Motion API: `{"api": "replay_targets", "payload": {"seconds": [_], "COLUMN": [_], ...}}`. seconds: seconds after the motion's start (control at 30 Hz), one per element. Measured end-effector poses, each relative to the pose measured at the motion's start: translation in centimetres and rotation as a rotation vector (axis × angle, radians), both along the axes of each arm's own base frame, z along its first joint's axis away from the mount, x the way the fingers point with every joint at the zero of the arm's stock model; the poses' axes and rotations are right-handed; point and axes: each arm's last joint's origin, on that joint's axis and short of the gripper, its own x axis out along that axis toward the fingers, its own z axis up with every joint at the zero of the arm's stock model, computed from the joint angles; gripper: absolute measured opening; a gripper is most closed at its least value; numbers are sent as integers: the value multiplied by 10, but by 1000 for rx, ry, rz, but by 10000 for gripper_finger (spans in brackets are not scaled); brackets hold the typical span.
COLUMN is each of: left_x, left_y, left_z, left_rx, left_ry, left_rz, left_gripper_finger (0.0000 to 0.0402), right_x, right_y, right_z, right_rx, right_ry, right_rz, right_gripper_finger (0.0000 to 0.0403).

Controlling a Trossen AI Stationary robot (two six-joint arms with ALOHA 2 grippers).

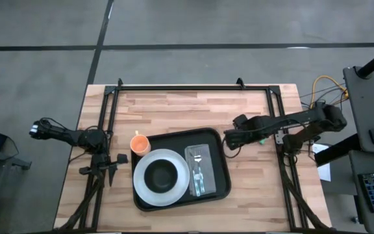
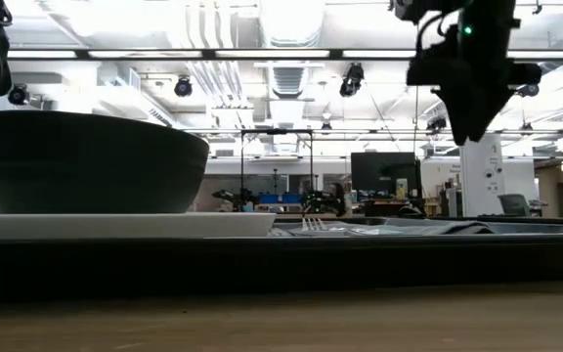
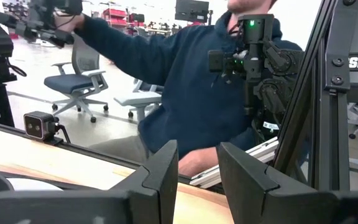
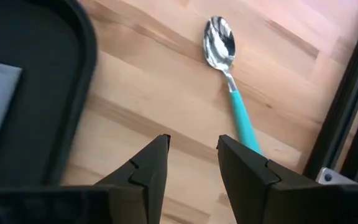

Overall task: Set up tray
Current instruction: Put the light blue spoon to the right of blue fork on the black table tray

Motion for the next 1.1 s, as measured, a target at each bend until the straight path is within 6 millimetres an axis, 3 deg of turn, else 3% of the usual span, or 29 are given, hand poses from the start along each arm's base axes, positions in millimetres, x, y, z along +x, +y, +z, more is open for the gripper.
{"api": "replay_targets", "payload": {"seconds": [0.33,0.7,1.1], "left_x": [0,0,0], "left_y": [0,0,0], "left_z": [0,0,0], "left_rx": [0,0,0], "left_ry": [-1,0,0], "left_rz": [0,0,0], "left_gripper_finger": [98,98,98], "right_x": [-31,-44,-57], "right_y": [-30,-60,-87], "right_z": [-7,-19,-59], "right_rx": [30,83,164], "right_ry": [15,67,47], "right_rz": [53,123,199], "right_gripper_finger": [163,201,198]}}
